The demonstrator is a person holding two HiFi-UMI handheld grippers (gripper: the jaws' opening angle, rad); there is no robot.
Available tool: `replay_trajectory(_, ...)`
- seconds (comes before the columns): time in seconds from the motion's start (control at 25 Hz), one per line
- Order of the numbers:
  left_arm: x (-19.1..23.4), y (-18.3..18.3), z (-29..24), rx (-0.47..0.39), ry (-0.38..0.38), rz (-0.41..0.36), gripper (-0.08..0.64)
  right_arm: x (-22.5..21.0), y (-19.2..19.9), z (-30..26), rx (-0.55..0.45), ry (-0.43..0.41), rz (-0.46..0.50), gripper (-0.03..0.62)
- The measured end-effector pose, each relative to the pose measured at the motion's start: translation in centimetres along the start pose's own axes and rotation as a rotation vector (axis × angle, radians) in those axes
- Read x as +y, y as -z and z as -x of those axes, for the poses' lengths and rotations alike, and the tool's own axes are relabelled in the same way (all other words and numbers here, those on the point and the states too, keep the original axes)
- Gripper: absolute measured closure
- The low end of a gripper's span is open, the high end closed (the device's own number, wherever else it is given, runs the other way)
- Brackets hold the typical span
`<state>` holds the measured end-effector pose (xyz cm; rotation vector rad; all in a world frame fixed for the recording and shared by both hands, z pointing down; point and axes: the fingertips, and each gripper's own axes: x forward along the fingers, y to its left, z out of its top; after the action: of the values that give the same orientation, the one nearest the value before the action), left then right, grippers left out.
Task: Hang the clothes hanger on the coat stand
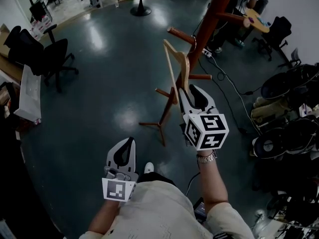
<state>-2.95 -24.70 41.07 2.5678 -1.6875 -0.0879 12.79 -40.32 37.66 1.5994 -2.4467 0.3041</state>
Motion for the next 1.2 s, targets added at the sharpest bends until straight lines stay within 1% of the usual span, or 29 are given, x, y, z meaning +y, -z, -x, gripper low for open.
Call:
replay_trajectory(0.44,-2.3,-0.4,2.4,-0.021,0.025,-0.008,0.548,0.8,1.8,4.6,0.007,0.013,-0.022,0.469)
replay_trajectory(0.56,-2.9,-0.6,3.2,-0.024,0.03,-0.011,0.548,0.9,1.7,6.4,-0.038,0.041,-0.043,0.469)
replay_trajectory(0.64,-3.4,-0.6,3.9,-0.022,0.034,-0.009,0.548,1.1,1.6,7.7,-0.069,0.043,-0.058,0.471)
replay_trajectory(0.76,-3.9,-0.5,5.0,-0.013,0.043,-0.011,0.548,2.4,1.9,9.7,-0.092,0.009,-0.069,0.471)
replay_trajectory(0.84,-3.8,-0.5,5.4,-0.012,0.045,-0.016,0.548,3.5,2.2,11.0,-0.106,-0.007,-0.055,0.472)
replay_trajectory(0.88,-3.8,-0.6,5.5,-0.015,0.045,-0.018,0.548,4.0,2.4,11.7,-0.11,-0.007,-0.041,0.481)
replay_trajectory(1.0,-3.9,-1.0,5.5,-0.022,0.05,-0.021,0.548,5.6,3.2,13.4,-0.127,-0.014,-0.011,0.549)
replay_trajectory(1.08,-4.1,-1.1,5.3,-0.025,0.063,-0.02,0.548,7.1,4.1,14.0,-0.135,-0.058,-0.026,0.565)
replay_trajectory(1.2,-4.9,-1.0,5.0,-0.026,0.079,-0.015,0.548,9.6,5.9,14.4,-0.127,-0.16,-0.076,0.574)
